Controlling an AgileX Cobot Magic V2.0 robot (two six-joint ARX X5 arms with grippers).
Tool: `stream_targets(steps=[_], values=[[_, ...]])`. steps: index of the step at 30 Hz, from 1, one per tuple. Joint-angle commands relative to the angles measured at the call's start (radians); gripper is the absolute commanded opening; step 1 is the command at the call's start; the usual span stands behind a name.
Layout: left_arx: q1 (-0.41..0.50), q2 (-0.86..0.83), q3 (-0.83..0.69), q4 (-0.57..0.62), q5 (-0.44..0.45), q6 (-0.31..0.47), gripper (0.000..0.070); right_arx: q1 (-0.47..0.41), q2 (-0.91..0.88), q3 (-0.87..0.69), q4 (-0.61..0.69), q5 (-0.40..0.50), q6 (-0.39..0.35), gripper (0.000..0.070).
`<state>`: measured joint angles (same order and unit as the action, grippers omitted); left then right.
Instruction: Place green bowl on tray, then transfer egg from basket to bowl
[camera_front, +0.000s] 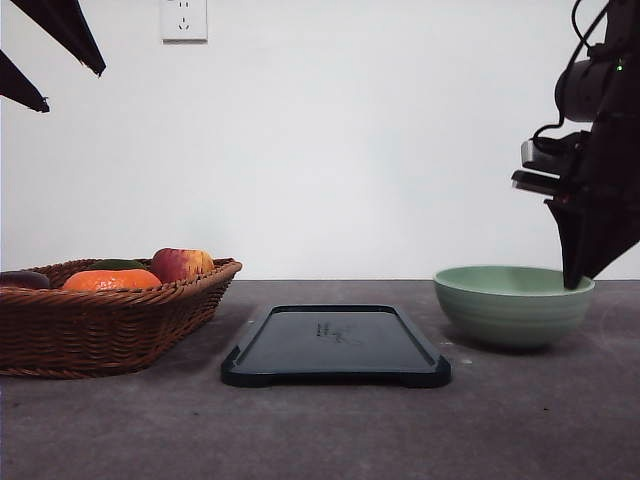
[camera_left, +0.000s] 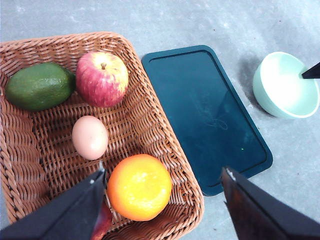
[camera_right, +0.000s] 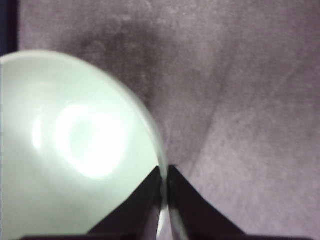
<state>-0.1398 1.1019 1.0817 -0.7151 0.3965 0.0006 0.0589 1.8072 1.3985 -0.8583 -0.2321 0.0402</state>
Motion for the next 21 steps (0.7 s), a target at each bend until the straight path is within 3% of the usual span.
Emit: stream_targets(steps=[1, 5, 9, 21], values=[[-0.002, 0.010, 0.024, 0.005, 0.007, 0.010, 0.0472, 0.010, 0.016, 0.071, -0.045, -0.004, -0.019, 0.0001], [-0.002, 0.010, 0.024, 0.005, 0.007, 0.010, 0.0471, 0.052, 0.016, 0.200, -0.185, -0.018, -0.029, 0.0001], [-0.002, 0.010, 0.024, 0.006, 0.007, 0.010, 0.0471, 0.121, 0.016, 0.302, -0.241, -0.032, -0.028, 0.0001], [-0.002, 0.010, 0.024, 0.003, 0.007, -0.012, 0.0471, 0.355, 0.088, 0.433, -0.182, 0.010, 0.004, 0.0001]])
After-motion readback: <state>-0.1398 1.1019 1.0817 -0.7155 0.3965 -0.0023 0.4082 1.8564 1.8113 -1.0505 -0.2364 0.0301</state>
